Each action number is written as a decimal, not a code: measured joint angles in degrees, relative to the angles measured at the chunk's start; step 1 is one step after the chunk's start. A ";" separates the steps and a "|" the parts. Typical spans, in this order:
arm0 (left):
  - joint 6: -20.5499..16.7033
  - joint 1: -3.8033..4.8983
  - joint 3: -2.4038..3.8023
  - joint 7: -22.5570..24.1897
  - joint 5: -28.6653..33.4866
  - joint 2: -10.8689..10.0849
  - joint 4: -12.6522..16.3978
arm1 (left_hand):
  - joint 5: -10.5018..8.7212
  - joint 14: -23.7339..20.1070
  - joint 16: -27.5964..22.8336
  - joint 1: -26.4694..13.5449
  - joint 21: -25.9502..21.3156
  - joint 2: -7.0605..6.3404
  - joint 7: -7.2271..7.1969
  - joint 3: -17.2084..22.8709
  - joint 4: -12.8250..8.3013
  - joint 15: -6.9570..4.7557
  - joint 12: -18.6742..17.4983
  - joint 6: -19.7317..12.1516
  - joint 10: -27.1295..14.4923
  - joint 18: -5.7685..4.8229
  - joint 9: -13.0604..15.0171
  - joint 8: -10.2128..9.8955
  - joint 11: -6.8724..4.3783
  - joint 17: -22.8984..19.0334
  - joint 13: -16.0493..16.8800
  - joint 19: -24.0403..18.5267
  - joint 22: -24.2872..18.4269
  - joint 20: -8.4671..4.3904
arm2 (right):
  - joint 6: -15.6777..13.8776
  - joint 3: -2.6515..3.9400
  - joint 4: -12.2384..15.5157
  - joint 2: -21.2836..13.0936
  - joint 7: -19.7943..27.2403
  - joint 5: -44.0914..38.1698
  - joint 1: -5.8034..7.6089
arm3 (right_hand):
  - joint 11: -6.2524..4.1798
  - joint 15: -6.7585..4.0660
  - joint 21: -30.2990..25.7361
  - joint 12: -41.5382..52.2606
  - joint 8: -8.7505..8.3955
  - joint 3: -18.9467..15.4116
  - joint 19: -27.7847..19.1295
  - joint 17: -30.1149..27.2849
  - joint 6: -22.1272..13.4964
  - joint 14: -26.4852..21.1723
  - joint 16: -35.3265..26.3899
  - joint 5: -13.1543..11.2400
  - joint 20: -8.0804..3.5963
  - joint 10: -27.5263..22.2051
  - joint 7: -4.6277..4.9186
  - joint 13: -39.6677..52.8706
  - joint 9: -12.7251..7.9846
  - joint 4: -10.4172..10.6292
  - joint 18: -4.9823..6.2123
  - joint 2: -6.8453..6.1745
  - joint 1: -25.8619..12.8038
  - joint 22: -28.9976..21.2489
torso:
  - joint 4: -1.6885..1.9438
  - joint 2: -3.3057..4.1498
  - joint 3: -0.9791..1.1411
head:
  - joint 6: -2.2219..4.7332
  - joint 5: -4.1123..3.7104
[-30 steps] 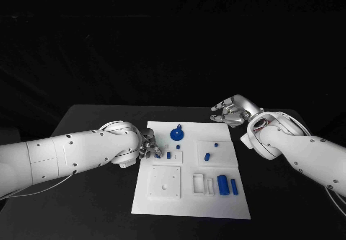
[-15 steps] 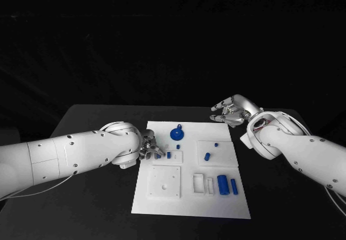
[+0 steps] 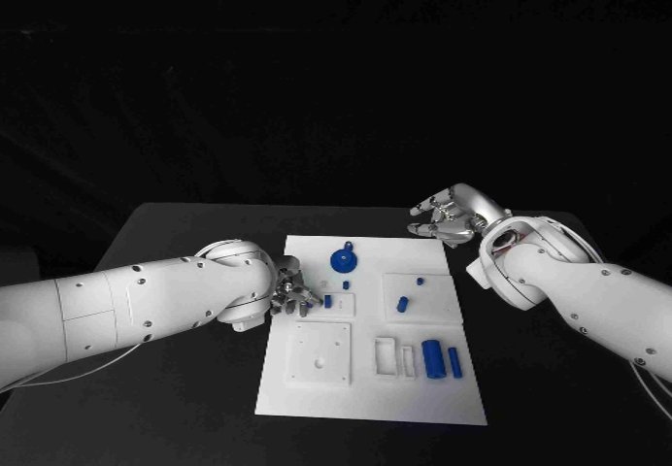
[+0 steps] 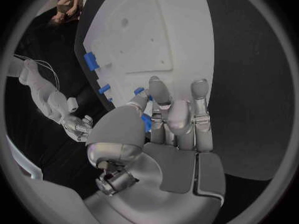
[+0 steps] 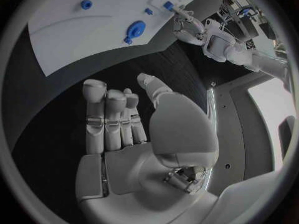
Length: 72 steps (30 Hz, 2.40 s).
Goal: Assemble the parts on the task board
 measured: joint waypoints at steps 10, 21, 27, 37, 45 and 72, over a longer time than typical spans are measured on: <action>0.11 -0.15 -0.10 -0.10 0.13 -0.26 -0.03 | -4.13 0.00 0.00 -0.44 0.00 -2.77 -0.68 -0.92 2.62 0.00 0.00 -0.12 -0.09 0.00 0.11 -0.01 -0.09 -0.10 -0.14 0.00 0.00 0.00 | 0.00 0.00 -0.03 -0.02 0.00 0.00 -0.02 | 0.00 0.00 0.00 0.00 0.00 0.00 0.00 0.00 0.00 0.00 0.00 0.00 0.00 0.00 0.00 0.00 0.00 0.00 0.00 -0.23 -0.23 -0.01 | -0.04 -0.01 0.01 | 0.10 -0.08; 0.57 -0.38 0.04 -0.07 0.17 -1.69 1.74 | -10.86 0.00 0.00 4.55 -0.23 -12.23 -0.36 0.97 17.22 0.00 0.00 0.77 -0.09 0.00 0.16 -0.01 -0.09 -0.29 -0.53 0.00 0.03 0.00 | 0.00 0.00 -0.09 -0.11 0.01 0.00 -0.26 | 0.00 0.00 0.00 0.00 0.00 0.00 0.00 -0.17 -0.40 0.00 -0.29 0.23 0.00 0.00 0.01 -0.13 -0.02 0.00 0.00 -0.23 -0.23 -0.01 | -0.04 -0.01 -0.09 | 0.20 -0.37; 0.58 -0.32 0.37 -0.03 0.17 -2.55 2.48 | -10.86 0.00 0.00 4.71 -0.23 -12.84 -0.15 0.58 17.75 0.00 0.00 0.97 -0.08 0.00 0.12 -0.01 -0.09 -0.29 -0.53 0.00 0.03 0.00 | 0.00 0.00 -0.11 -0.12 0.01 0.00 -0.37 | 0.00 0.00 0.00 -0.27 0.00 0.00 0.00 -0.21 -0.61 0.00 -0.29 0.23 0.00 0.00 0.21 -0.22 -0.05 0.00 0.00 -0.23 -0.23 -0.02 | 0.03 -0.06 -0.09 | 0.18 -0.41; 0.89 -0.29 2.79 0.11 0.43 -4.32 3.83 | -10.86 -0.61 -1.68 5.23 -1.01 -13.32 0.25 0.37 16.66 -0.23 -1.03 -0.27 -0.08 -0.01 -0.78 -0.01 -0.09 -1.92 -1.06 -0.11 0.02 -0.74 | 0.01 0.00 -0.28 -0.13 0.00 0.00 -0.51 | 0.00 0.00 0.00 -0.27 0.00 0.00 0.00 -0.21 -0.61 0.00 -0.29 0.23 0.00 -0.01 0.21 -0.22 -0.04 0.00 0.00 -0.23 -0.23 -0.02 | 0.01 -0.06 -0.08 | 0.40 -0.30; -0.25 1.81 4.84 2.85 3.80 -5.94 4.74 | -5.54 -9.76 -17.28 12.50 -10.45 -6.78 4.17 1.25 5.95 1.32 -14.73 -13.52 -4.13 -2.29 -12.60 -0.19 2.99 -16.82 -6.35 -4.15 -4.43 -1.42 | 0.01 0.00 -0.50 -0.15 0.00 0.01 -0.58 | 0.00 0.00 0.00 -0.27 0.00 0.00 0.00 -0.21 -0.60 0.00 -0.29 0.23 0.00 -0.01 0.20 -0.22 -0.04 0.00 0.00 -0.23 -0.23 -0.02 | 0.01 -0.05 -0.02 | 0.59 -0.40; -14.72 2.08 0.34 27.60 -15.90 3.41 -1.74 | -7.98 -11.12 -31.77 22.29 -21.92 -8.01 8.74 2.83 -3.94 6.01 -42.06 -17.97 -15.83 0.00 -44.05 -0.40 10.17 -30.79 -22.47 -5.32 -7.40 2.67 | -0.03 0.00 -0.96 0.23 0.09 0.20 -0.60 | 0.00 0.00 -0.33 -0.27 0.00 0.16 0.00 -0.39 -0.58 0.00 -0.30 0.23 0.00 0.00 0.18 -0.21 -0.03 -0.16 0.00 -0.23 -0.23 -0.03 | -0.06 0.10 -0.05 | 1.26 -0.99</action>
